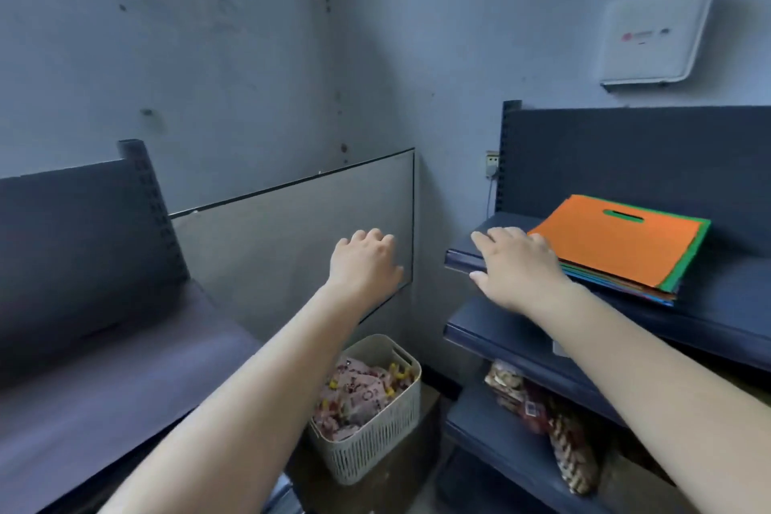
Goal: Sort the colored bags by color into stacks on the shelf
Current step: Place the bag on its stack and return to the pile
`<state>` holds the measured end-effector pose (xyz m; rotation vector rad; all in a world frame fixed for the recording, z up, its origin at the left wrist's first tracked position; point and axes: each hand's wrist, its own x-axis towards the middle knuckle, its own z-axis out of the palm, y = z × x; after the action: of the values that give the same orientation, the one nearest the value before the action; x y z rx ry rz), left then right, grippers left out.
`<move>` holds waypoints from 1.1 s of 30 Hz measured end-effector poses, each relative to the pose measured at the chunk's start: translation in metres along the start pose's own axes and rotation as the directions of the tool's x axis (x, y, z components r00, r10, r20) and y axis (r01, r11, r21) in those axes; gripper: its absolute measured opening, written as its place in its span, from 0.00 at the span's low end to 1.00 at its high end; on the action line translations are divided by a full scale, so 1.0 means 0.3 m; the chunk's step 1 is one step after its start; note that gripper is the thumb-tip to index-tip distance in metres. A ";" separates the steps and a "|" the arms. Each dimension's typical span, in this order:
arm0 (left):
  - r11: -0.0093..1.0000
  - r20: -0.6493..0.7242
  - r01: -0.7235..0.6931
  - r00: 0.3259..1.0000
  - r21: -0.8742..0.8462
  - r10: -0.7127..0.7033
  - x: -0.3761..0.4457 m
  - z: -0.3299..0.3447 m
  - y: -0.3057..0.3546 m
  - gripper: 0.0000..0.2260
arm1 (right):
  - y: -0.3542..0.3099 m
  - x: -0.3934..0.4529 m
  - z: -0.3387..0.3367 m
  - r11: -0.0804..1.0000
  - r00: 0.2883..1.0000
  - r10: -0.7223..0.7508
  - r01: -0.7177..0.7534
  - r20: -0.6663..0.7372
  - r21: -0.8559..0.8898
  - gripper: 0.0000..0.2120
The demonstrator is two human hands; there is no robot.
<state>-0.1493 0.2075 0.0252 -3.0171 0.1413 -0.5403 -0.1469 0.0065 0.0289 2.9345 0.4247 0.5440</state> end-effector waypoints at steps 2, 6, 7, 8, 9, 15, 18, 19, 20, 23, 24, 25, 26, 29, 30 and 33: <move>0.999 -0.009 -0.042 0.999 -0.026 0.042 0.062 0.024 0.111 0.20 | 0.117 -0.006 0.028 0.998 0.998 0.054 -0.054 0.011 -0.018 0.25; 0.991 -0.039 -0.129 0.991 -0.040 0.128 0.167 0.070 0.289 0.17 | 0.306 -0.014 0.084 0.987 0.988 0.149 -0.148 0.026 -0.057 0.25; 0.987 -0.042 -0.152 0.988 -0.045 0.150 0.198 0.087 0.334 0.16 | 0.354 -0.016 0.098 0.982 0.983 0.179 -0.176 0.037 -0.061 0.25; 0.985 -0.040 -0.162 0.986 -0.051 0.160 0.215 0.101 0.358 0.17 | 0.380 -0.018 0.107 0.979 0.979 0.198 -0.195 0.043 -0.057 0.25; 0.983 -0.036 -0.171 0.985 -0.060 0.169 0.231 0.115 0.380 0.17 | 0.405 -0.021 0.118 0.976 0.975 0.215 -0.213 0.052 -0.051 0.26; 0.957 -0.018 -0.260 0.965 -0.130 0.260 0.391 0.241 0.527 0.20 | 0.566 -0.010 0.227 0.943 0.937 0.331 -0.329 0.110 -0.038 0.25; 0.941 0.000 -0.302 0.952 -0.149 0.306 0.485 0.318 0.588 0.19 | 0.628 0.016 0.290 0.922 0.909 0.387 -0.382 0.155 -0.062 0.26; 0.935 0.010 -0.316 0.947 -0.160 0.322 0.520 0.346 0.607 0.19 | 0.648 0.027 0.313 0.913 0.897 0.408 -0.401 0.171 -0.072 0.26; 0.928 0.021 -0.329 0.941 -0.175 0.338 0.556 0.373 0.626 0.19 | 0.669 0.039 0.334 0.904 0.885 0.428 -0.420 0.184 -0.080 0.25; 0.902 0.034 -0.366 0.923 -0.227 0.383 0.658 0.452 0.674 0.20 | 0.728 0.075 0.400 0.869 0.840 0.492 -0.488 0.229 -0.080 0.23; 0.895 0.038 -0.377 0.917 -0.239 0.396 0.688 0.478 0.686 0.20 | 0.744 0.086 0.419 0.855 0.822 0.515 -0.513 0.243 -0.077 0.23; 0.888 0.045 -0.385 0.912 -0.250 0.408 0.714 0.506 0.698 0.20 | 0.761 0.096 0.440 0.841 0.804 0.536 -0.537 0.256 -0.073 0.23; 0.882 0.055 -0.391 0.906 -0.264 0.419 0.736 0.532 0.708 0.20 | 0.775 0.105 0.459 0.824 0.784 0.558 -0.563 0.270 -0.067 0.23; 0.849 0.067 -0.404 0.890 -0.341 0.451 0.772 0.597 0.737 0.21 | 0.817 0.114 0.511 0.741 0.701 0.649 -0.670 0.296 -0.040 0.23; 0.830 0.044 -0.419 0.884 -0.369 0.466 0.775 0.614 0.748 0.21 | 0.830 0.114 0.521 0.699 0.664 0.688 -0.715 0.292 -0.022 0.23; 0.767 -0.044 -0.477 0.859 -0.429 0.510 0.768 0.645 0.775 0.21 | 0.870 0.112 0.538 0.545 0.546 0.795 -0.834 0.265 0.084 0.23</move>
<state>0.1153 -0.0364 -0.0974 -3.1793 1.1627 -0.3743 0.0079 -0.2438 -0.0642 3.1787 -1.0782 0.2628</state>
